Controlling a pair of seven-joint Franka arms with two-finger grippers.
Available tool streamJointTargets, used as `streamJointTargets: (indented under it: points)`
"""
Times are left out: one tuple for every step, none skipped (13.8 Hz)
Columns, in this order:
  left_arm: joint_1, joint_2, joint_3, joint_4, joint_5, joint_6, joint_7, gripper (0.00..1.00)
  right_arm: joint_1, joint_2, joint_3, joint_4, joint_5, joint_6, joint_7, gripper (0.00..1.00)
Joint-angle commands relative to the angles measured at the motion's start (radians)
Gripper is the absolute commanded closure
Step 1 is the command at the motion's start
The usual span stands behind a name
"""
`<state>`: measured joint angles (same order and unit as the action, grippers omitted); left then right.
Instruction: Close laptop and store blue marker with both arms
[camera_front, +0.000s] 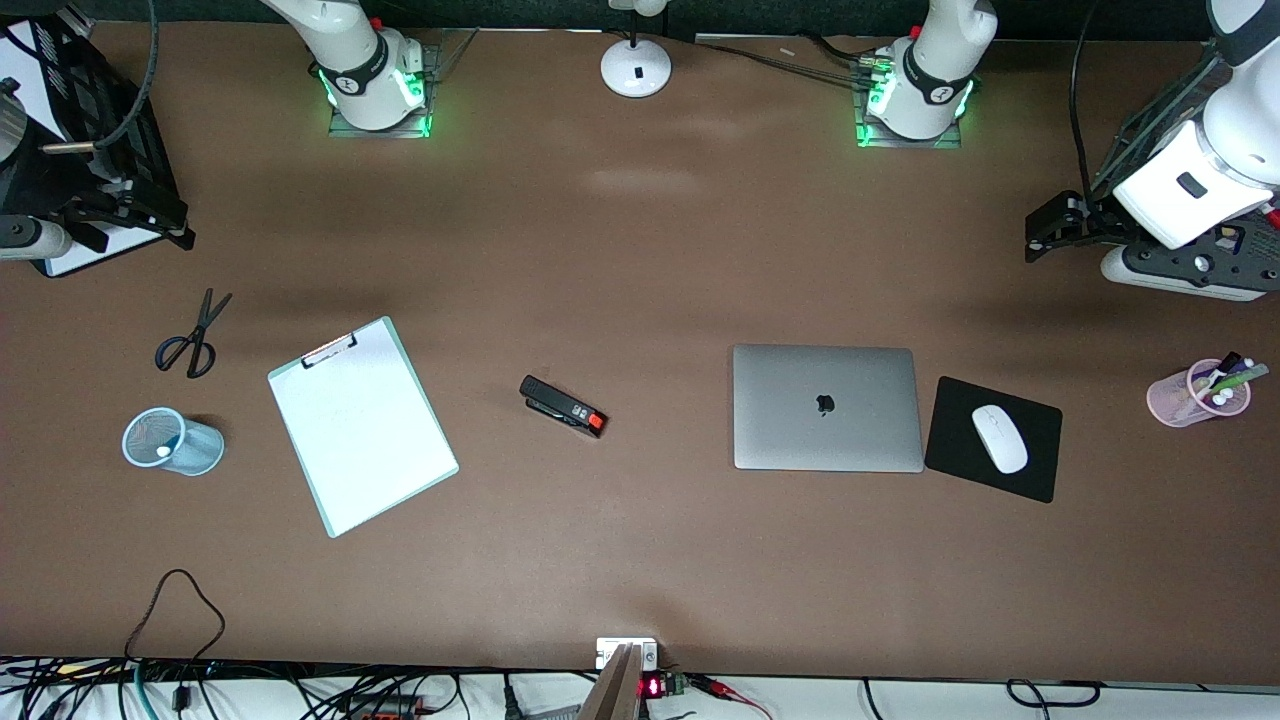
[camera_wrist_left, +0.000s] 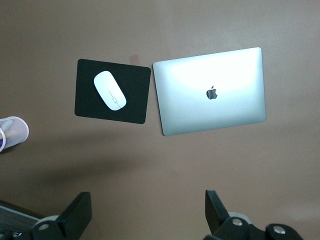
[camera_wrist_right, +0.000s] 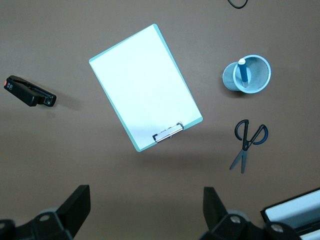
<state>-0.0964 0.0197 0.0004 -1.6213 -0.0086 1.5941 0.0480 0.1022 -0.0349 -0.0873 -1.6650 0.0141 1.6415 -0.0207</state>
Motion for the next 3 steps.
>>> streamJointTargets:
  points:
    - [-0.003,0.009,0.004,0.026,-0.016,-0.023,-0.007,0.00,-0.006,-0.006,0.001,0.011,0.000,-0.019,-0.016,0.00]
    - [-0.002,0.009,0.004,0.026,-0.017,-0.023,-0.005,0.00,-0.006,-0.006,0.001,0.011,0.000,-0.019,-0.015,0.00]
    - [0.000,0.009,0.006,0.026,-0.017,-0.023,-0.005,0.00,-0.002,-0.006,0.003,0.011,0.000,-0.019,-0.010,0.00]
